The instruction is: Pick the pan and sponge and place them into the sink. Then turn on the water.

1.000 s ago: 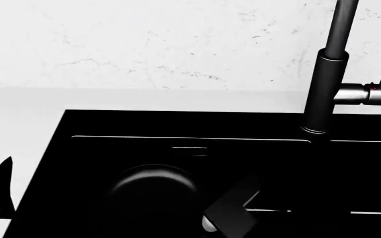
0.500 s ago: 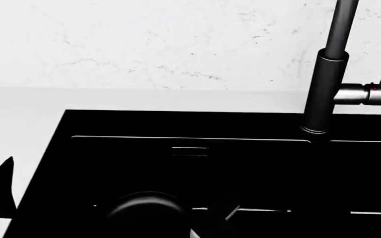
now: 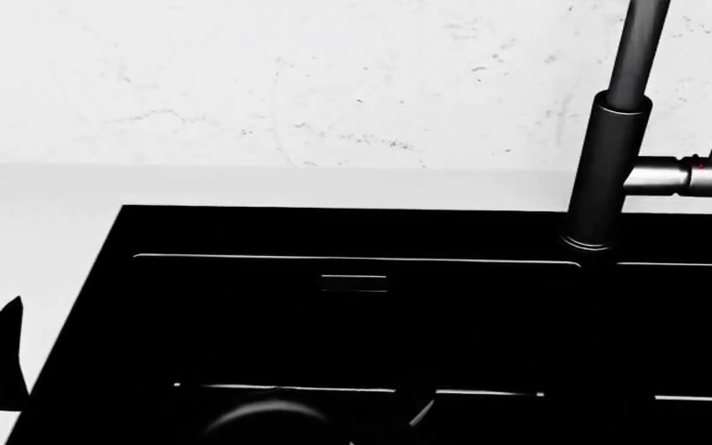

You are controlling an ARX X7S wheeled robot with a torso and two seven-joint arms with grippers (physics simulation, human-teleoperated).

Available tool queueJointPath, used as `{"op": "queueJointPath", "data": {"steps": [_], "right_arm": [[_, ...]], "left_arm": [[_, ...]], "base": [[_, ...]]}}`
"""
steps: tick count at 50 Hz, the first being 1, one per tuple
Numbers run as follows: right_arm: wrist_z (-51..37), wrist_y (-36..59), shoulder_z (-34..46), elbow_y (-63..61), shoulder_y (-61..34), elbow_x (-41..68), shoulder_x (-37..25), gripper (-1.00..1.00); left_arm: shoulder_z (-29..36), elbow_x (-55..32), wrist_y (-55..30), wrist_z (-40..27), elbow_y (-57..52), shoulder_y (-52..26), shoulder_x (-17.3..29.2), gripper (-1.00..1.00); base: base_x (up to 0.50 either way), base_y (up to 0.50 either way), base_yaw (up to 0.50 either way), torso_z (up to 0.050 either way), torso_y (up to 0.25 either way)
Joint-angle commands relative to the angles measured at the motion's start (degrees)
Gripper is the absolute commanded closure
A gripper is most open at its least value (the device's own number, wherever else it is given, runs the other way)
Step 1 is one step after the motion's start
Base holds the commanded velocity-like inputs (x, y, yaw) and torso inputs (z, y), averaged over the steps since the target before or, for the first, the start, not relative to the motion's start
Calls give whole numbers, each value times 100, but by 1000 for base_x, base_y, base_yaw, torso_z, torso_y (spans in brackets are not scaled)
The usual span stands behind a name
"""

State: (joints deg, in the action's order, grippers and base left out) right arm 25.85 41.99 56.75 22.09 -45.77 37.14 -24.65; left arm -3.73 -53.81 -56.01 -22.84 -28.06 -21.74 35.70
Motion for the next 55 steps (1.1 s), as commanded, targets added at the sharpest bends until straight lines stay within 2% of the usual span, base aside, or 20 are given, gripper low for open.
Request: {"op": "queueJointPath", "data": {"steps": [1,11,12,30,36,37,38,41,50,55], "right_arm": [[149,35,-75,4,-187,136,62,100],[19,105,-83,-90,-198,128,31,100],[16,114,-79,-96,-184,134,27,-100],[-326,253,-287,-86,-128,277,61,-100],[-495,-95,-439,-149,7,232,31,-100],[-1092,605,-755,-1008,-34,664,-353,-100],[-1296,964,-927,-1672,-91,953,-572,-100],[-1764,1310,-1320,-2496,-137,1359,-885,-100],[-3013,1632,-2489,-3815,-71,2308,-1409,-100],[-3455,1291,-3031,-4268,238,2465,-1665,-100]], "left_arm": [[-2,6,37,3,23,35,11,-100],[-34,-42,36,7,9,39,45,-100],[-29,-32,51,21,13,51,48,-100],[163,17,6,-111,43,-111,-72,-100],[151,35,57,-84,62,-64,-59,-100],[151,35,68,-74,63,-55,-59,-100],[160,41,76,-69,62,-53,-61,-100],[165,47,93,-36,112,-87,-52,-100],[-4,-38,88,-54,124,-135,48,-100],[20,-42,63,-86,130,-185,45,-100]], "base": [[0,0,0,0,0],[0,0,0,0,1],[0,0,0,0,10],[0,0,0,1,0],[0,0,0,0,0],[0,0,0,0,0],[0,0,0,0,0],[0,0,0,0,0],[0,0,0,0,0],[0,0,0,0,0]]}}
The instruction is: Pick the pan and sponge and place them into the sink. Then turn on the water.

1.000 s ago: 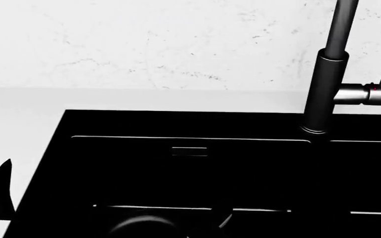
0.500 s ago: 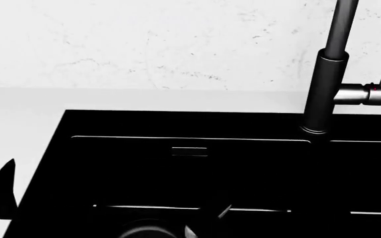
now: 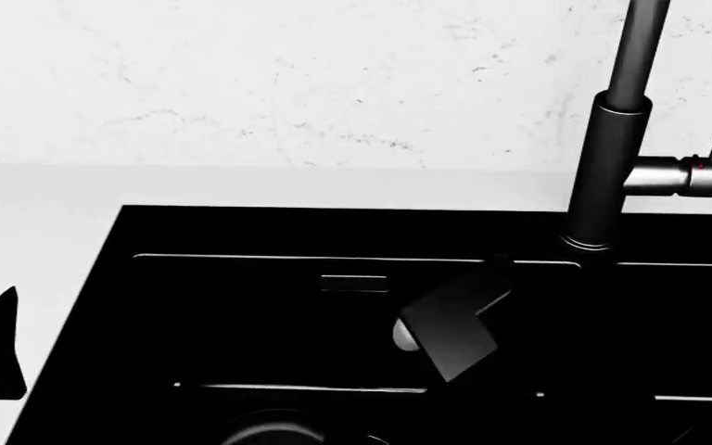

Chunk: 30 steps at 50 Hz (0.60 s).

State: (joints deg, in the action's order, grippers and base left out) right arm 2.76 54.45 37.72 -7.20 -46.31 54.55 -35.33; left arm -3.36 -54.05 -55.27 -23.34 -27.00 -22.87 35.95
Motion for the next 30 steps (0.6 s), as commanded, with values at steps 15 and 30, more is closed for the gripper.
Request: {"op": "queueJointPath", "data": {"steps": [15,30], "right_arm": [[-1778,-1038,-1920,-1804,1537,569,-864,-100],[-2503,-1372,-2581,-2135,1943,726,-1014,-100]], "left_arm": [[-230,-312,-260,-400,-197,-139,45,-100],[-899,-610,-509,-1305,-367,194,2,-100]], "base": [[0,0,0,0,0],[0,0,0,0,0]]}}
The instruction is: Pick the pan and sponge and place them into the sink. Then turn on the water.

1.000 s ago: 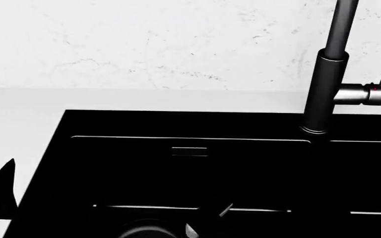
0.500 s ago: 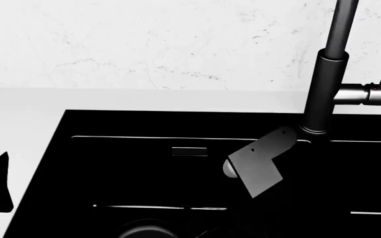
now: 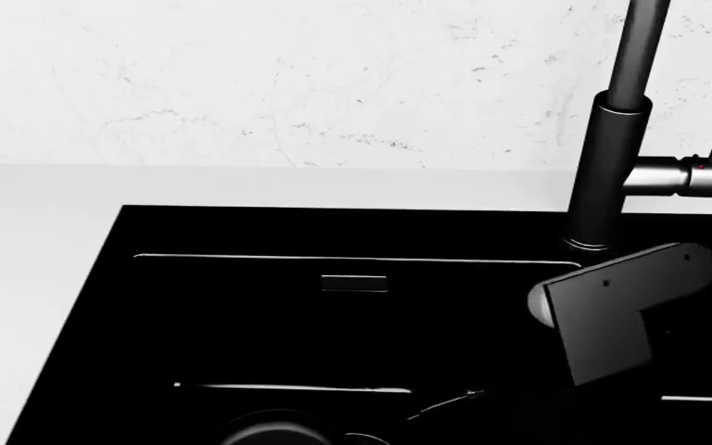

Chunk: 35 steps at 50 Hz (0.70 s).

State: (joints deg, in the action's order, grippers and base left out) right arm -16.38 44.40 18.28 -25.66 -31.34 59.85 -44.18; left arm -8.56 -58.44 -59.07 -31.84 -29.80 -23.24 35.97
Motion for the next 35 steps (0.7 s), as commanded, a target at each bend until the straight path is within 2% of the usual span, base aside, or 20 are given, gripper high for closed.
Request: {"op": "queueJointPath", "data": {"steps": [1,3,6,8,11,13,17,20,26,35], "right_arm": [[-629,-380,-671,-292,482,207,-140,-100],[-807,-363,-786,-295,603,307,-178,-100],[-807,-513,-949,-429,761,357,-232,-100],[-852,-507,-960,-471,788,345,-258,-100],[-891,-480,-954,-537,795,339,-293,-100],[-915,-447,-951,-578,805,370,-319,-100],[-942,-517,-1014,-647,884,306,-370,-100],[-947,-542,-1044,-656,939,305,-393,-100],[-895,-588,-985,-566,946,193,-344,-100],[-831,-641,-956,-559,1044,97,-376,-100]], "left_arm": [[-446,-231,-143,-494,-80,246,-15,-100],[-627,-477,-482,-1190,-59,56,-135,-100],[-1099,-1151,-721,-1406,-288,148,-37,-100],[-1175,-1452,-881,-1607,-468,185,-11,-100],[-1703,-2408,-1070,-2747,-421,343,-139,-100],[-1684,-2434,-1185,-2585,-576,475,45,-100],[-1910,-2397,-1080,-2617,-638,729,-7,-100],[-2182,-3003,-1121,-2998,-723,904,90,-100],[-2264,-3333,-1105,-3318,-795,1141,42,-100],[-2320,-3102,-1183,-3059,-936,1587,0,-100]], "base": [[0,0,0,0,0],[0,0,0,0,0],[0,0,0,0,0],[0,0,0,0,0],[0,0,0,0,0],[0,0,0,0,0],[0,0,0,0,0],[0,0,0,0,0],[0,0,0,0,0],[0,0,0,0,0]]}}
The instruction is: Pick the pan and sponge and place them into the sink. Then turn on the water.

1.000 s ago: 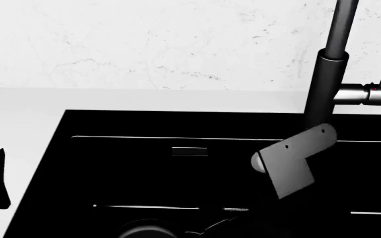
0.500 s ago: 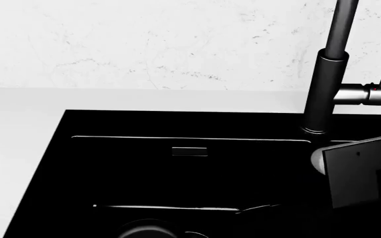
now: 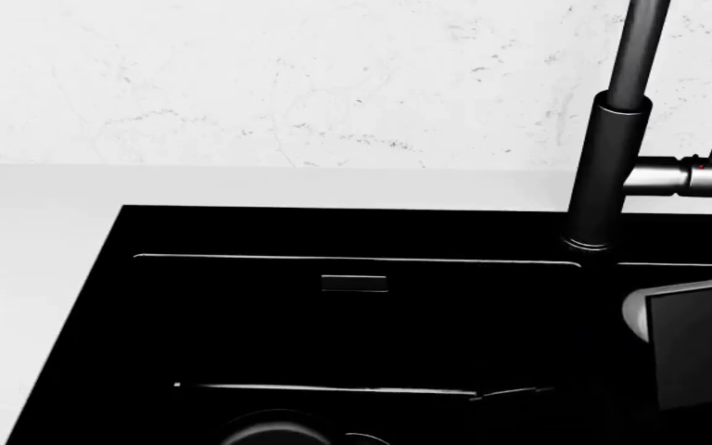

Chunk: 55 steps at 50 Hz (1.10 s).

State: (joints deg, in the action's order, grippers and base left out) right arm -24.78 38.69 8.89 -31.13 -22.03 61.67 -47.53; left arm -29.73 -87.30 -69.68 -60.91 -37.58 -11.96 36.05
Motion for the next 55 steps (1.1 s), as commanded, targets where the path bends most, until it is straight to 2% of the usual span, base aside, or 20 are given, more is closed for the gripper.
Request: {"op": "queueJointPath", "data": {"steps": [1,6,11,14,17,25,27,37,55], "right_arm": [[9,-71,-11,-13,113,-97,-43,-100],[39,-147,4,-19,209,-144,0,-100],[21,-156,-38,-37,232,-113,-31,-100],[-5,-159,-59,-55,264,-98,-44,-100],[8,-153,-31,-40,245,-110,-29,-100],[71,-209,12,20,279,-166,21,-100],[74,-219,20,35,267,-172,43,-100],[151,-193,131,80,214,-196,96,-100],[194,-169,206,132,121,-205,135,-100]], "left_arm": [[-218,-251,-122,-193,-145,463,16,-100],[-424,-223,-55,-146,-155,727,-51,-100],[-176,-263,-29,-349,-139,557,-152,-100],[-257,4,9,-14,-62,744,-196,-100],[-246,37,66,-118,129,769,-307,-100],[-32,596,212,336,413,626,-336,-100],[78,969,319,534,484,649,-342,-100],[632,1588,539,817,886,428,-558,-100],[823,1616,474,941,1163,599,-556,-100]], "base": [[0,0,0,0,0],[0,0,0,0,0],[0,0,0,0,0],[0,0,0,0,0],[0,0,0,0,0],[0,0,0,0,0],[0,0,0,0,0],[0,0,0,0,0],[1,0,0,0,0]]}}
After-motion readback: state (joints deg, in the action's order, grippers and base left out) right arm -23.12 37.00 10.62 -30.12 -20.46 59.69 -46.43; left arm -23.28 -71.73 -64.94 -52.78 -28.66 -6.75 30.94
